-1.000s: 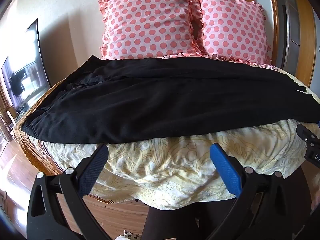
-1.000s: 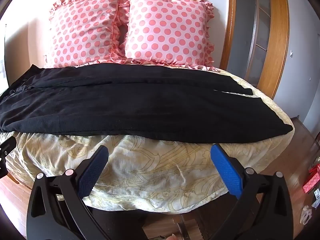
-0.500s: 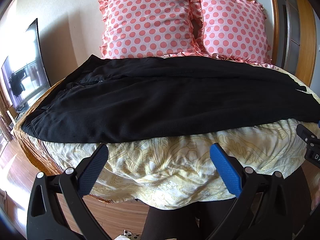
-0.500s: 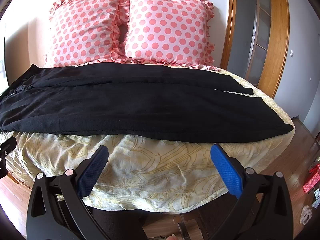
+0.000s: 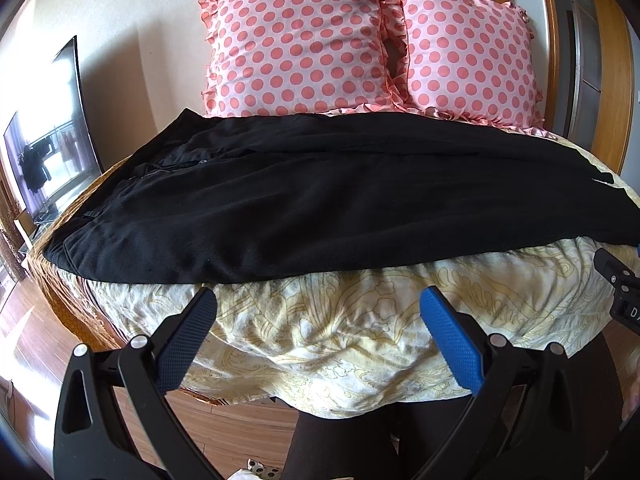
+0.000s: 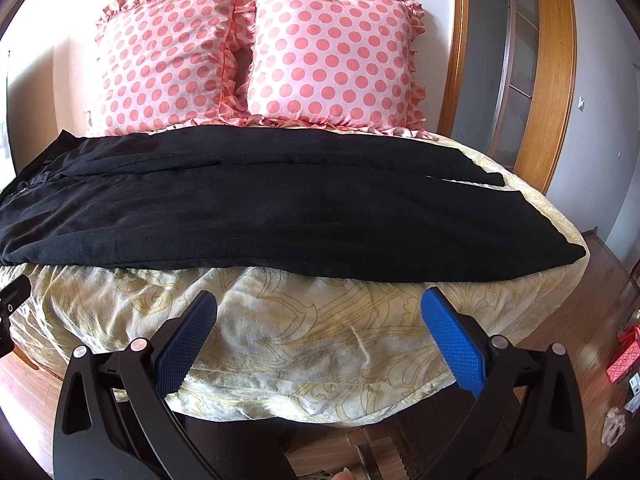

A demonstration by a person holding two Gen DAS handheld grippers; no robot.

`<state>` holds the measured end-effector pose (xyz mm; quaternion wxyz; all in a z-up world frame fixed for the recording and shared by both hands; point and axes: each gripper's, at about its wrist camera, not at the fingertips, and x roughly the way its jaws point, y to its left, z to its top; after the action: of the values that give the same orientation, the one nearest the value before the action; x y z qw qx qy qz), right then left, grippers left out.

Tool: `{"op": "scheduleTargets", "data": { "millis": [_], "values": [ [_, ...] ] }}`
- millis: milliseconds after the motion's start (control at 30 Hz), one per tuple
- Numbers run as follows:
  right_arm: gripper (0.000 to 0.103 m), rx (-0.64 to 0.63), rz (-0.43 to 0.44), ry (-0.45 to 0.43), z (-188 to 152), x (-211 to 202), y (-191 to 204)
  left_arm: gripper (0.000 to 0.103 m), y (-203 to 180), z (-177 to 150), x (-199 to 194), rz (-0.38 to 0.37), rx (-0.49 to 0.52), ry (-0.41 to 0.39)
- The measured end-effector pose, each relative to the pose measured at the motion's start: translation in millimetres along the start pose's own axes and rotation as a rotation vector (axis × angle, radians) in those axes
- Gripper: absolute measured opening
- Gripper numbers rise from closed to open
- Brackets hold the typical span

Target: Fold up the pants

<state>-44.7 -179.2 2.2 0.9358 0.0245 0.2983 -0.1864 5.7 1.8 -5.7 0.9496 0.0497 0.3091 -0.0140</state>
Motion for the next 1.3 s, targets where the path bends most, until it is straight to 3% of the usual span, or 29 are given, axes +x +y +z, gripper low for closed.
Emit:
{"op": "scheduleTargets", "data": {
  "millis": [1300],
  "values": [
    [0.102,0.003,0.002,0.001,0.8,-0.8,-2.0,0.101,2.7,-5.7,-2.1,-0.001,-0.002,0.001]
  ]
}}
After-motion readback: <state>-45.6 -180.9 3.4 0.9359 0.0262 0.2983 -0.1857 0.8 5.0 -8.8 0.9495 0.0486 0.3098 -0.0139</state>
